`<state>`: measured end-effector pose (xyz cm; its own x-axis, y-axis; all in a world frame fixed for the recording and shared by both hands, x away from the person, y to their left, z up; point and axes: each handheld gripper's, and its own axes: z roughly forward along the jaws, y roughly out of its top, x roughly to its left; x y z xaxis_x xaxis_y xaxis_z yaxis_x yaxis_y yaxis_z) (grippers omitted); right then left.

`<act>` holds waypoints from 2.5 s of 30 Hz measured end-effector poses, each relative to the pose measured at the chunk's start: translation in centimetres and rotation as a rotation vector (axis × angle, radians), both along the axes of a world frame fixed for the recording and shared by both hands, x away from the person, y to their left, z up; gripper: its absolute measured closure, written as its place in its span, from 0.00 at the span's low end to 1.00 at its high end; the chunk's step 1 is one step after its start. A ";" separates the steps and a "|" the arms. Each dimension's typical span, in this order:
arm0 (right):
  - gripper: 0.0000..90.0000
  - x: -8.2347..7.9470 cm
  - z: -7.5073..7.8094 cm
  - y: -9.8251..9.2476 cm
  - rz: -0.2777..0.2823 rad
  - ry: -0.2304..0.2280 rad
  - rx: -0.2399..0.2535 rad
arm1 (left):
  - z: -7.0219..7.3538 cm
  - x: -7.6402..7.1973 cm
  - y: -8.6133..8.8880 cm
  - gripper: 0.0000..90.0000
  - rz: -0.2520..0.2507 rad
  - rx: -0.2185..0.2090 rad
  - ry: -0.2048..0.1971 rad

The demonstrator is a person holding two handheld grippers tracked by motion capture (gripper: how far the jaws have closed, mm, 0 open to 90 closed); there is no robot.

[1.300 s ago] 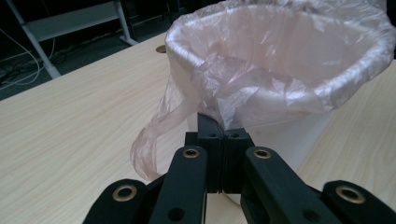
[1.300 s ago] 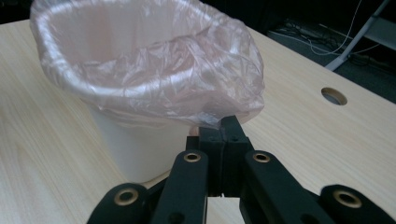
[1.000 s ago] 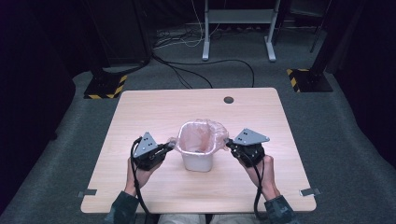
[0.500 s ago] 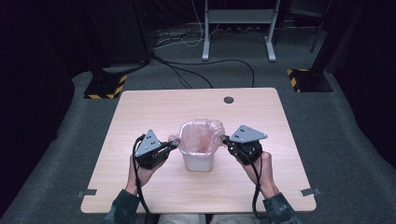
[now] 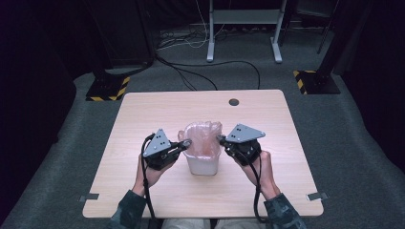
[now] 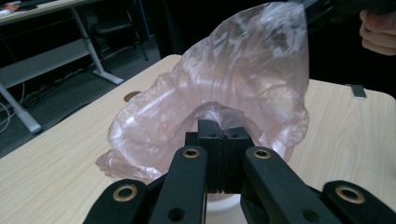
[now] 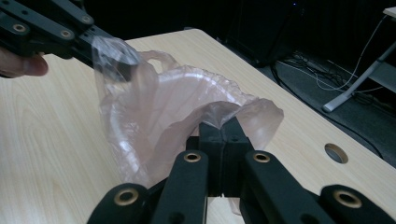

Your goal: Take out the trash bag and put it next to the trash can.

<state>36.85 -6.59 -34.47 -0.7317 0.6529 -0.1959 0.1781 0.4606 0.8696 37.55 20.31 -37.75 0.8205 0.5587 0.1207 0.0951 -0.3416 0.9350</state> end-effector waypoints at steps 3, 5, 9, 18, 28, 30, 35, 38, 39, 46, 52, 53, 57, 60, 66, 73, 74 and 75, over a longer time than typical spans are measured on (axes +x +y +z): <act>1.00 0.1 0.2 0.6 0.012 0.003 -0.012 | 0.1 0.2 -0.5 0.99 -0.028 -0.010 0.005; 1.00 0.2 0.2 1.0 0.019 0.008 -0.017 | 0.2 0.4 -0.9 0.99 -0.044 -0.019 0.005; 1.00 0.4 0.3 1.4 0.032 0.020 -0.020 | 0.1 0.7 -1.6 0.95 -0.088 -0.032 0.008; 1.00 0.8 0.5 1.8 0.055 0.046 -0.026 | -0.4 1.4 -3.5 0.72 -0.130 -0.014 0.030; 1.00 1.2 0.8 2.4 0.090 0.070 -0.056 | -0.4 1.8 -4.6 0.52 -0.107 0.011 0.019; 1.00 1.2 0.9 2.6 0.095 0.074 -0.061 | -0.4 1.9 -4.7 0.50 -0.104 0.008 0.014; 1.00 1.4 1.1 3.1 0.110 0.085 -0.072 | -0.2 2.1 -4.9 0.50 -0.105 0.013 0.009; 1.00 1.6 1.3 3.4 0.121 0.091 -0.076 | -0.1 2.2 -5.2 0.50 -0.101 0.014 0.008; 1.00 1.7 1.3 3.5 0.123 0.095 -0.075 | -0.1 2.2 -5.3 0.50 -0.098 0.015 0.009; 1.00 2.0 1.5 4.0 0.141 0.115 -0.061 | -0.1 2.5 -6.0 0.61 -0.085 0.023 -0.001; 0.97 1.8 1.7 3.2 0.110 0.107 -0.037 | -0.2 2.7 -6.8 0.82 -0.048 0.053 -0.001; 0.94 1.8 1.8 2.9 0.108 0.108 -0.024 | -0.3 2.8 -6.9 0.85 -0.036 0.058 0.002; 0.83 1.3 2.2 1.6 0.086 0.091 0.004 | -0.3 3.2 -7.0 0.93 -0.010 0.052 0.029; 0.69 0.9 2.3 0.1 0.056 0.083 0.037 | -0.1 3.3 -7.1 0.95 0.001 0.056 0.034; 0.30 0.5 0.4 -3.6 -0.044 0.098 0.093 | 0.5 3.3 -6.7 0.96 0.015 0.050 0.035; 0.16 1.1 -5.9 -7.8 -0.180 0.166 0.132 | 1.6 3.2 -6.0 0.96 0.035 0.028 0.026; 0.16 1.2 -6.9 -8.2 -0.202 0.176 0.129 | 1.7 3.2 -5.9 0.96 0.036 0.027 0.026; 0.16 1.3 -8.0 -8.7 -0.220 0.192 0.129 | 1.8 3.2 -5.9 0.96 0.041 0.028 0.024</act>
